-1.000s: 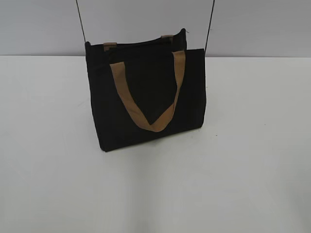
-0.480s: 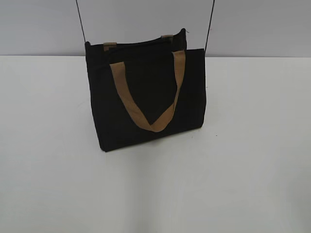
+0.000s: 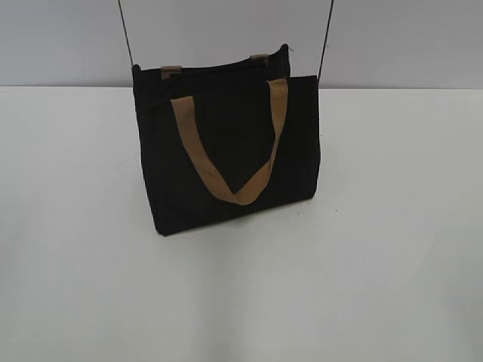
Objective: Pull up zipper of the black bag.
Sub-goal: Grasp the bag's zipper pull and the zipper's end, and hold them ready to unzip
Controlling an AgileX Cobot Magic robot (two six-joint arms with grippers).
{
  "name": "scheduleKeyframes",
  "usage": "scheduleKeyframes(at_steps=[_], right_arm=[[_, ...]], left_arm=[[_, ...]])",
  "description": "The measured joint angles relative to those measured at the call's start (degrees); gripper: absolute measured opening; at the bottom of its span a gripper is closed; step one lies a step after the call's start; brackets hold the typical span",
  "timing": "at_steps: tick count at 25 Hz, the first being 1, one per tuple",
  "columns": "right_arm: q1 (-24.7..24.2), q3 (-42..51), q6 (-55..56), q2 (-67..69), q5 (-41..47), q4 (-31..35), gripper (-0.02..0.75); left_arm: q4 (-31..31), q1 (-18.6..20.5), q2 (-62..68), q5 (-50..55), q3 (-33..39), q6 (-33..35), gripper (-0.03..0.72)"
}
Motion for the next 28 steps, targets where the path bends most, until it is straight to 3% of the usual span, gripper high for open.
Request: scheduleKeyframes(at_steps=[6,13,21,28], right_arm=[[0.0,0.0,0.0,0.0,0.0,0.0,0.515],[0.0,0.0,0.0,0.0,0.0,0.0,0.515],[0.0,0.0,0.0,0.0,0.0,0.1,0.515],[0.0,0.0,0.0,0.0,0.0,0.1,0.515]], left_arm=[[-1.2,0.0,16.9,-20.0,1.8,3.8,0.459],[-4.4,0.0,38.0,-57.7,12.1,3.8,0.408],[4.7,-4.0,64.6,-95.9,20.8,-7.6,0.405],[10.6,-4.8,82.1,-111.3,21.2,-8.7,0.405]])
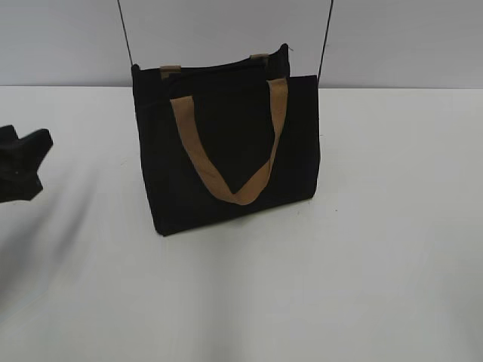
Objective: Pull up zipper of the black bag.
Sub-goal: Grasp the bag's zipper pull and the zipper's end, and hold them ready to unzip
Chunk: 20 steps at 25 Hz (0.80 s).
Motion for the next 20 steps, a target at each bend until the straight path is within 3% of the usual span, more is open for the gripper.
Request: scheduleKeyframes(at_steps=[10,20], right_arm=[[0.0,0.0,0.0,0.0,0.0,0.0,0.515],[0.0,0.0,0.0,0.0,0.0,0.0,0.515]], left_arm=[[20.1,1.7,11.5,-1.0,-2.7,-3.5,0.405],[29.5,2.1,23.5,-1.1,-11.6,-5.3,0.405]])
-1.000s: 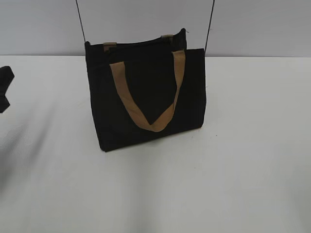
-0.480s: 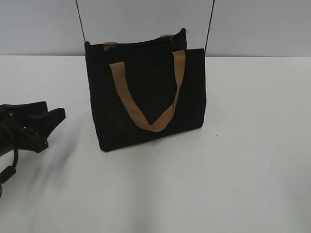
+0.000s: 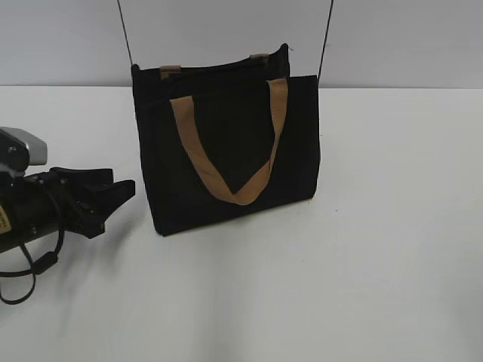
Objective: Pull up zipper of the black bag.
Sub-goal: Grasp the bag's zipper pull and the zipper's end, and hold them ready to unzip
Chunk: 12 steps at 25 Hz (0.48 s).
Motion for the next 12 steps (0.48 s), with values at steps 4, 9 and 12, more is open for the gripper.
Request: scheduleKeyframes(at_steps=[4,9,12], right_arm=[[0.0,0.0,0.0,0.0,0.0,0.0,0.515],[0.0,0.0,0.0,0.0,0.0,0.0,0.515],[0.0,0.0,0.0,0.0,0.0,0.0,0.515]], left_arm=[[2.1,-0.1,2.0,-0.1,-3.3,-0.3,0.405],[2.7,-1.4,4.9,-0.1,-8.2,-1.8,0.400],[2.9,-2.8,6.5,-0.1,-10.6,-2.1,0.398]])
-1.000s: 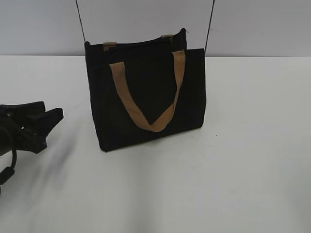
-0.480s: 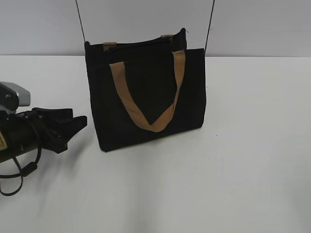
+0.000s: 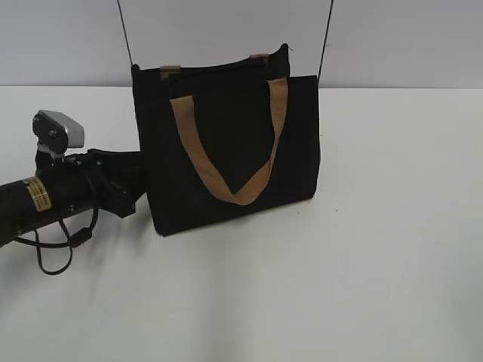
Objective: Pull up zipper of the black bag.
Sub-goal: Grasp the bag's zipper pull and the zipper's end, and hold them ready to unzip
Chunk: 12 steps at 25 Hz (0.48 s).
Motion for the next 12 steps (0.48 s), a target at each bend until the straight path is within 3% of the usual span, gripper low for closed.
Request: scheduleKeyframes(at_steps=[12], right_arm=[[0.0,0.0,0.0,0.0,0.0,0.0,0.515]], left_arm=[[0.3,-0.9,5.0,0.6,-7.1,-2.6,0.335]])
